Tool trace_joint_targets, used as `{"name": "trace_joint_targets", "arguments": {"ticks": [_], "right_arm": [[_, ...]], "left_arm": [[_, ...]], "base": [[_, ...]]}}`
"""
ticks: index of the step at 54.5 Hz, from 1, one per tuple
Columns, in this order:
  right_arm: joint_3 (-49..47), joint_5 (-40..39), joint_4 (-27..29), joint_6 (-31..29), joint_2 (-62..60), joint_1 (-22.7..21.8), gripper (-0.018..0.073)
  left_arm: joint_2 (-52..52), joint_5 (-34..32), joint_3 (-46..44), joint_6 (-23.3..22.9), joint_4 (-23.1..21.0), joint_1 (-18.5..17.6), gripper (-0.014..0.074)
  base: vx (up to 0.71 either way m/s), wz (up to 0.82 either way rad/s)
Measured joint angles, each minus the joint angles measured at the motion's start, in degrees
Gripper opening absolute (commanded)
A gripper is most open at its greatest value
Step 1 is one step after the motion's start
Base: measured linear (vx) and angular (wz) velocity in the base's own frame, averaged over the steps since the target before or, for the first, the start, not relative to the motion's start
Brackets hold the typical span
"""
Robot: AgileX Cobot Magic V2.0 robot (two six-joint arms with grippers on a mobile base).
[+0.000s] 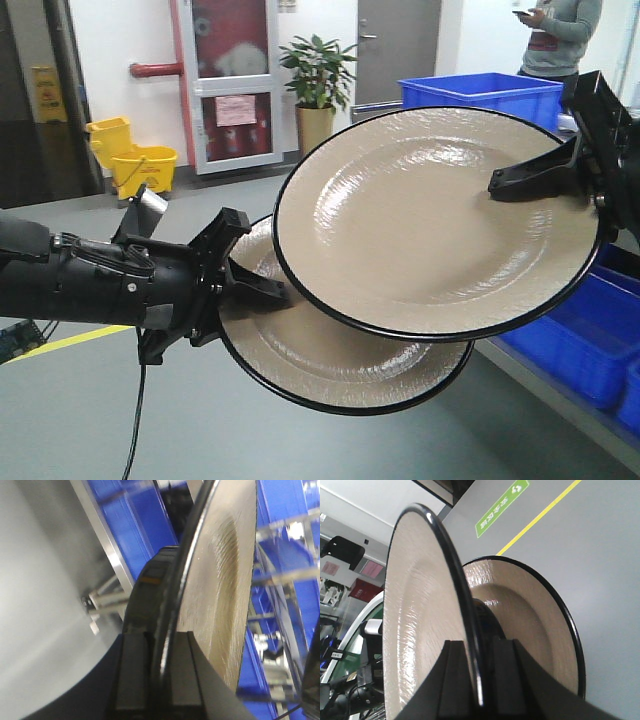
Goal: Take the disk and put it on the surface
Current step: 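Carry both plates while driving to the steel counter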
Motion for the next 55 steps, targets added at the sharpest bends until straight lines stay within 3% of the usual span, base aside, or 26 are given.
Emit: {"name": "trace_joint_targets", "arguments": {"ticks": [32,55], "right_arm": [[0.0,0.0,0.0,0.0,0.0,0.0,-0.0005],[0.0,0.0,0.0,0.0,0.0,0.0,-0.0005]], "left_arm": [[0.0,-0.2,0.0,0.0,0.0,0.0,-0.0001],[0.0,-0.2,0.0,0.0,0.0,0.0,-0.0001]], "base": [[0.35,0.26],[0.38,0.02]]}}
